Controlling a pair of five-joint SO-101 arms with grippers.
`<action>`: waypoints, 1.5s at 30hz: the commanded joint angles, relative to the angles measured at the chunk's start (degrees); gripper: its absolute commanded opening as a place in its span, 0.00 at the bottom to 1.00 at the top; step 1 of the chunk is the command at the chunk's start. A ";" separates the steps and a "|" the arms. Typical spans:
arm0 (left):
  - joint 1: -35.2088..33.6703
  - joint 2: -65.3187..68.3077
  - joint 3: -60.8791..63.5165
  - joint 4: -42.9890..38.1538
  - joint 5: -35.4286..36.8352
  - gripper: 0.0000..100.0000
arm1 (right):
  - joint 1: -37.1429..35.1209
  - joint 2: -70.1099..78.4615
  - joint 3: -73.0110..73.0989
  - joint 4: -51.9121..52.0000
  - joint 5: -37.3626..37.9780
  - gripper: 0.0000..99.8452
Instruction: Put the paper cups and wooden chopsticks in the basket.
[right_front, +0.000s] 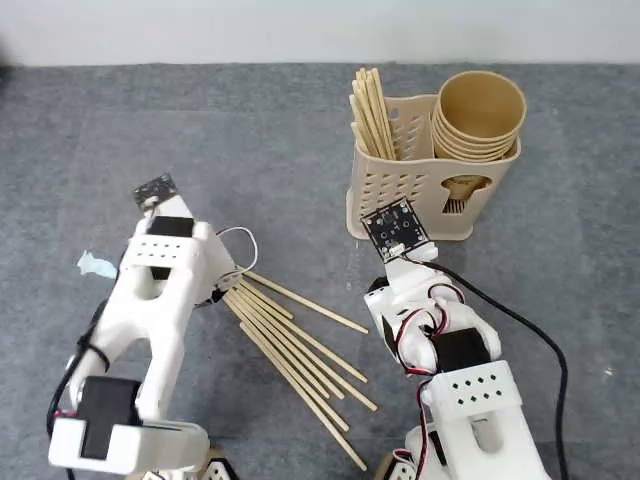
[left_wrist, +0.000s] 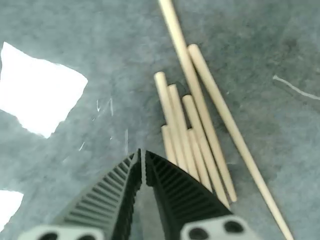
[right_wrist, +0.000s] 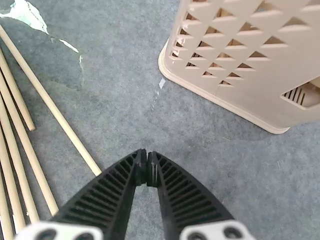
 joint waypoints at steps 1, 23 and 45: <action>0.44 1.41 -2.95 -2.02 1.32 0.09 | -0.04 -1.10 -0.44 -1.10 0.53 0.02; 1.85 17.05 -6.11 -2.37 1.41 0.13 | -0.04 -1.10 -0.44 -0.84 0.53 0.02; -1.32 20.22 -10.42 6.07 1.05 0.10 | -0.04 -1.19 -0.44 -0.75 0.62 0.02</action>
